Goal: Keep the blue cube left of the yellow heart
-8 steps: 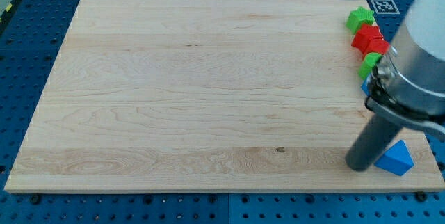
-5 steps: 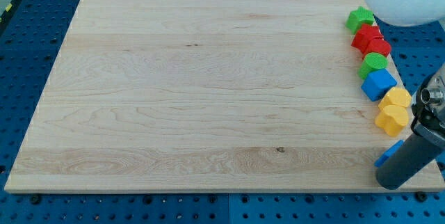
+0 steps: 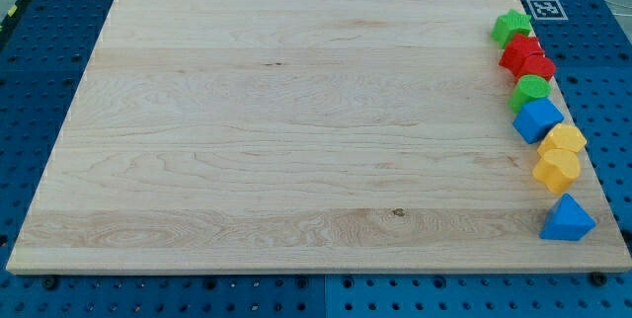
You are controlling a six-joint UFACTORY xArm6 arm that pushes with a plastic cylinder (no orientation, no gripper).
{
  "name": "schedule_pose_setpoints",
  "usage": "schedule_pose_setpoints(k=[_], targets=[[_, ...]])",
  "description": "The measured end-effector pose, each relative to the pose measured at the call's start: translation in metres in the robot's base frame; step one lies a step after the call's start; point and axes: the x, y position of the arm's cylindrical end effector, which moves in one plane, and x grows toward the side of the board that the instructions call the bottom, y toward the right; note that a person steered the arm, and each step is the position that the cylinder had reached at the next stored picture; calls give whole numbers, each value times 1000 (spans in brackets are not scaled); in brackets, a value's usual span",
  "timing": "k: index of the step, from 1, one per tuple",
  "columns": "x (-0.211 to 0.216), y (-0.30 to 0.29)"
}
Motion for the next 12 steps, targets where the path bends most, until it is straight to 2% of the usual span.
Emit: schedule_pose_setpoints(k=[2,4,5,7,9,11,12], targets=[[-79,-32],[-122,-53],[-125,-93],[-125,-100],[-145,-101],[-144,-117],[-127,-117]])
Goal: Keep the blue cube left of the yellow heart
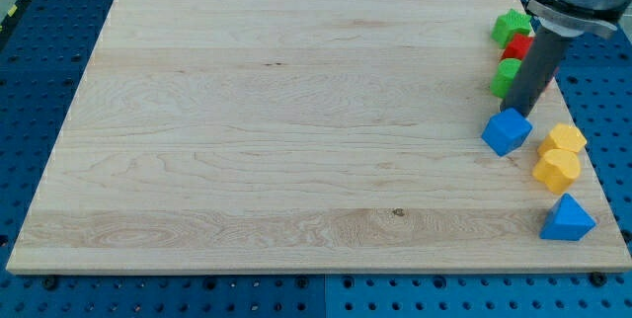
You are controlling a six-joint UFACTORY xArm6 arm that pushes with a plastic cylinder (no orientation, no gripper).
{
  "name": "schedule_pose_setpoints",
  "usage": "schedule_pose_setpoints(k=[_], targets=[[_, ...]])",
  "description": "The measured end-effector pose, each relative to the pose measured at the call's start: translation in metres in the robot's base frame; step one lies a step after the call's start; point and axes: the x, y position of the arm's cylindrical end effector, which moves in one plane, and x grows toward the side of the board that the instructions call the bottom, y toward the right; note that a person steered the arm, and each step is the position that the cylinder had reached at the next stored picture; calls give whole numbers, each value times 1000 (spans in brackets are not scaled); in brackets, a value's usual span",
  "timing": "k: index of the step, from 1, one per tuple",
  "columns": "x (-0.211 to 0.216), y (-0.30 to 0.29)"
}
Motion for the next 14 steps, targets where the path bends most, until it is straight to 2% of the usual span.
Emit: schedule_pose_setpoints(k=[2,3,5,8,12,14], targets=[[-4,-1],[-18,-28],[20,-18],[55,-18],[63,-4],[51,-4]])
